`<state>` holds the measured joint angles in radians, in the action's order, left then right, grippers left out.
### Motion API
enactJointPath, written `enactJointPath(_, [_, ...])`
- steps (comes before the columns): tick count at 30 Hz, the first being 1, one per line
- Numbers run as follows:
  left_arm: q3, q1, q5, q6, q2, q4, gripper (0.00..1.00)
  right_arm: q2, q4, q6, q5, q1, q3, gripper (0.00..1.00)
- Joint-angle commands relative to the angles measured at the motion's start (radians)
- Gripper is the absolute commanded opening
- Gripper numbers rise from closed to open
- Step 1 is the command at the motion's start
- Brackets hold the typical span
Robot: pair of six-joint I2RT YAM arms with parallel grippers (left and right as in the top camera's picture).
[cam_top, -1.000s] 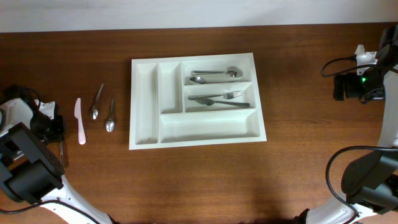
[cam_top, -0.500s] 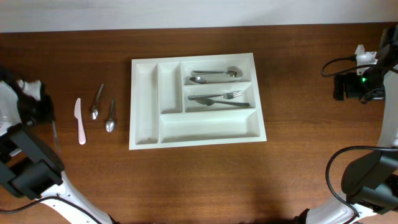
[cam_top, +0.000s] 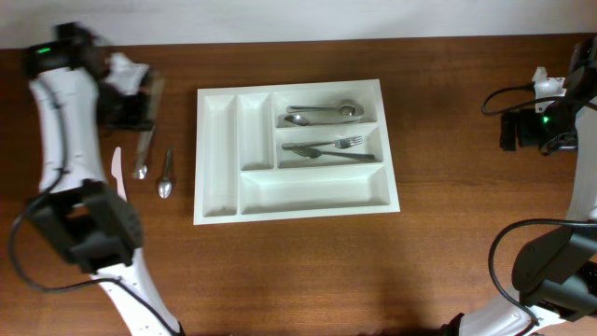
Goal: Pack container
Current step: 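Lift the tongs and carry them over the tray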
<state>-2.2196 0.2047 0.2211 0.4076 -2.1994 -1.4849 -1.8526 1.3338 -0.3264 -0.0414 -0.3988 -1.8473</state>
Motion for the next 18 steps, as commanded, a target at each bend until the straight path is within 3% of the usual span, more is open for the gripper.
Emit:
enactJointPath(1, [-0.029, -0.161, 0.054, 0.106, 0.008, -0.035, 0.02, -0.002, 0.000, -0.006, -0.008, -0.001, 0.003, 0.99])
enactJointPath(12, [-0.027, -0.627, 0.052, 0.261, 0.008, -0.037, 0.02, -0.002, 0.000, -0.006, -0.008, -0.001, 0.003, 0.99])
enactJointPath(18, [-0.022, -0.770, 0.052, 0.323, 0.006, 0.018, 0.02, -0.002, 0.000, -0.006, -0.008, -0.001, 0.003, 0.99])
